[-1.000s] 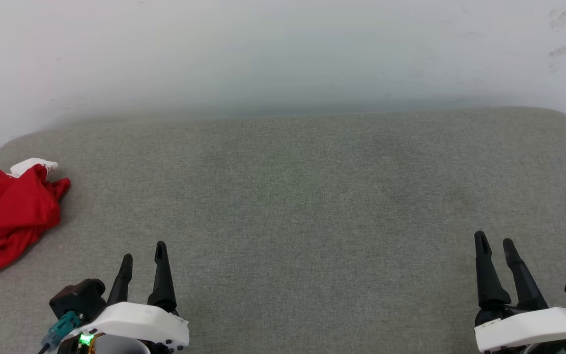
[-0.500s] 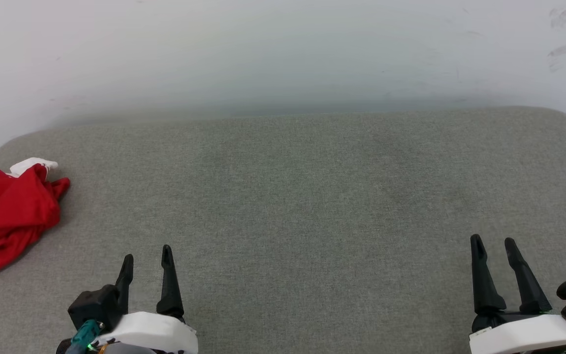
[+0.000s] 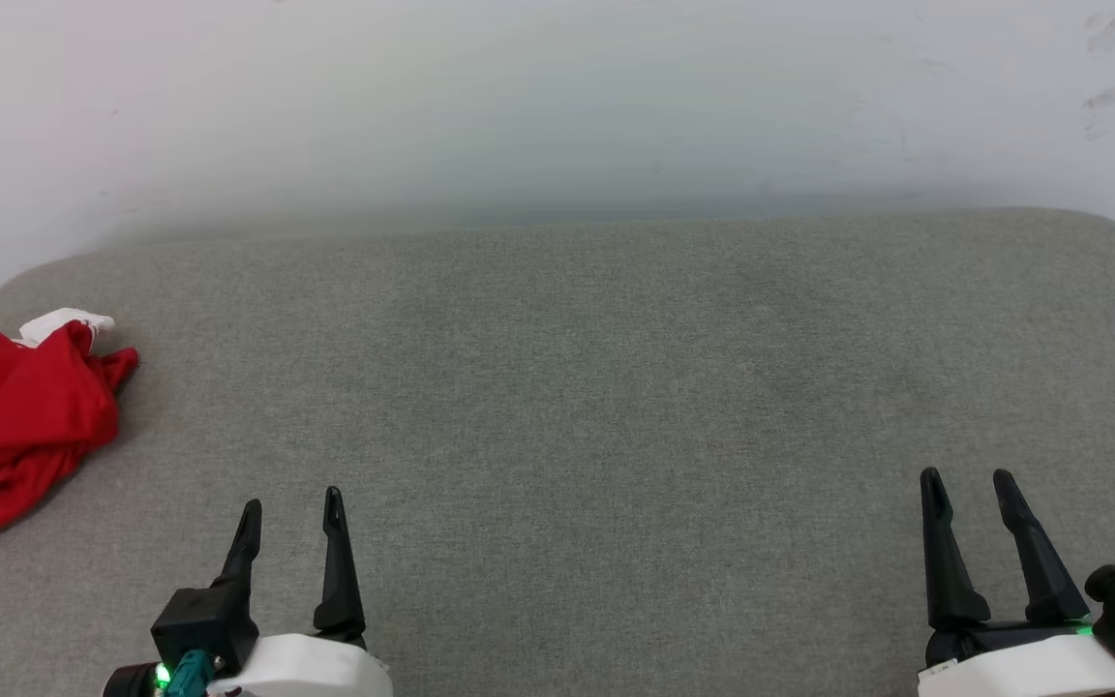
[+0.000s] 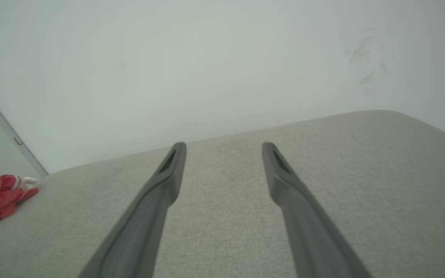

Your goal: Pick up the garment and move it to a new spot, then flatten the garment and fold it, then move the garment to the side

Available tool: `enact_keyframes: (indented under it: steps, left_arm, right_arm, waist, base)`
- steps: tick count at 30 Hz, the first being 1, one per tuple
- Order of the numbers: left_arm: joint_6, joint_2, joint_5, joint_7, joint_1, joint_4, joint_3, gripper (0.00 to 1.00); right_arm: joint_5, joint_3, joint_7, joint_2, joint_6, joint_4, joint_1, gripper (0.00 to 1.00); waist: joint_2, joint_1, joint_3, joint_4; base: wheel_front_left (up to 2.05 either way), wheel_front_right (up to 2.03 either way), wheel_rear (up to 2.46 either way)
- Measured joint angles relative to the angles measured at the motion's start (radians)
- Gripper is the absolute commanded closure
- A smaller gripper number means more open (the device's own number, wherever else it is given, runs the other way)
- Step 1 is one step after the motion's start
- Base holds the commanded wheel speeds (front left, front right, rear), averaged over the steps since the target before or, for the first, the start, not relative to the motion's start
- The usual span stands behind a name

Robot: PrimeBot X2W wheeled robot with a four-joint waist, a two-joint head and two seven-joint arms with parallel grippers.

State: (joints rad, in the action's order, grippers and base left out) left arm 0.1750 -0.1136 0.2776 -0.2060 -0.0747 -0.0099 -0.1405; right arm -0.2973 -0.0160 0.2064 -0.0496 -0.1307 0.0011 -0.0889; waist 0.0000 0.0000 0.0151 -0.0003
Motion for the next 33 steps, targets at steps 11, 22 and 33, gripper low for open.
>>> enact_keyframes:
  steps: [11,22,33]
  left_arm:
    - [-0.034,0.027,-0.081,-0.022,-0.019,0.002,0.037,0.00]
    - [-0.065,0.051,-0.160,-0.043,-0.027,0.012,0.065,0.00]
    - [-0.078,0.060,-0.205,-0.057,-0.044,0.018,0.090,0.00]
  right_arm:
    - [0.056,-0.001,0.022,0.000,0.000,-0.005,-0.019,0.00]
    - [0.108,-0.006,0.041,0.000,0.000,-0.014,-0.034,0.00]
    - [0.138,-0.003,0.056,0.000,0.000,-0.017,-0.041,0.00]
  waist:
    - [0.0000,0.0000,0.003,-0.002]
    - [0.0000,0.0000,0.007,-0.006]
    - [0.0000,0.0000,0.005,-0.017]
  base:
    - [0.00,0.00,0.00]
    - [0.00,0.00,0.00]
    - [0.00,0.00,0.00]
